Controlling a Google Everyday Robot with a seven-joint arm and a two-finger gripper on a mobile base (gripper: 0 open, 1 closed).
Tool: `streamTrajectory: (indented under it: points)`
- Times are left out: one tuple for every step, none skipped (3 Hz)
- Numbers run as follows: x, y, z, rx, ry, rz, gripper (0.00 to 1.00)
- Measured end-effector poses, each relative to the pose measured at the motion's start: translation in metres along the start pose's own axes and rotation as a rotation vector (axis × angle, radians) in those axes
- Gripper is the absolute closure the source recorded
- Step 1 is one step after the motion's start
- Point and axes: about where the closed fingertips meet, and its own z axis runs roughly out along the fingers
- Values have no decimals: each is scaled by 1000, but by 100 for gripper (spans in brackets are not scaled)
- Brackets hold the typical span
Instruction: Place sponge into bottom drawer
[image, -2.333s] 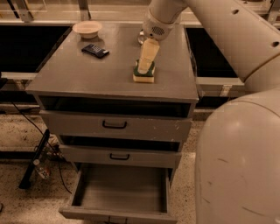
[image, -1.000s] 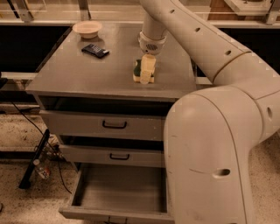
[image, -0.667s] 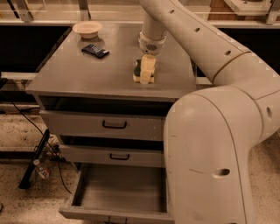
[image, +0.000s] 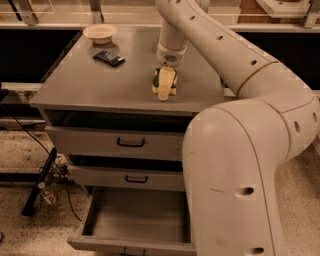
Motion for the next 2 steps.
streamTrajectory:
  points:
    - [0, 0, 0, 0, 0, 0, 18]
    - [0, 0, 0, 0, 0, 0, 41]
